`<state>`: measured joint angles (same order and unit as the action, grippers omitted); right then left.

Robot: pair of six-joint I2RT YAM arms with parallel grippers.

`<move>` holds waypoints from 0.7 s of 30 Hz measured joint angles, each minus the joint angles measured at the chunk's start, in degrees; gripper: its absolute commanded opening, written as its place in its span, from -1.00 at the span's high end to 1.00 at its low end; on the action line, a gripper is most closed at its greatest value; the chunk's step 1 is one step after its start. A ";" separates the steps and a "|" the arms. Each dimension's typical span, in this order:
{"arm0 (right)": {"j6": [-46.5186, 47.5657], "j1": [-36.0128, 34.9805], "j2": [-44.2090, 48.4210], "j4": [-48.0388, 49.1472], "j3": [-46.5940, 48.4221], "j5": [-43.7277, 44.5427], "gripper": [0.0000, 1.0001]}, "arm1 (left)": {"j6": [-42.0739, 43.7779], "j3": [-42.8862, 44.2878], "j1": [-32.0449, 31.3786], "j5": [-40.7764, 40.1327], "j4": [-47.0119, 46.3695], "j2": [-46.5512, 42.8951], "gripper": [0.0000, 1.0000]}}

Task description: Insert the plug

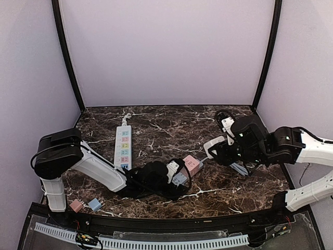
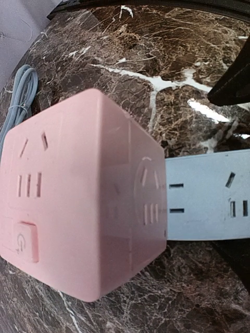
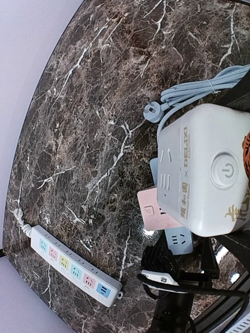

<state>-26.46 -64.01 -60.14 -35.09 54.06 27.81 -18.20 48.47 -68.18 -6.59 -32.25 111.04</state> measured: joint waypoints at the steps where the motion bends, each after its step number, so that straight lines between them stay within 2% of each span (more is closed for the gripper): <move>1: 0.02 0.00 -0.15 -0.26 0.28 -0.22 1.00 | 0.13 0.15 -0.13 0.55 0.07 0.00 -0.86; 5: 0.46 0.00 -0.31 -1.03 1.14 -1.44 1.00 | 0.92 0.20 -0.24 2.08 0.55 -0.44 -0.97; 12: 1.75 0.00 -1.95 -1.57 3.63 -4.79 1.00 | 2.49 -1.07 -0.24 1.70 7.48 -7.76 -0.97; 21: 2.38 -0.13 -7.87 -2.40 8.15 -8.24 1.00 | 5.44 -5.66 -0.20 -13.09 10.49 -23.47 -0.97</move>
<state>-24.08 -64.14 -68.01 -37.50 62.22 19.57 -12.75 42.81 -68.38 -19.68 -21.76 87.57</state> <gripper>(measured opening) 0.552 0.987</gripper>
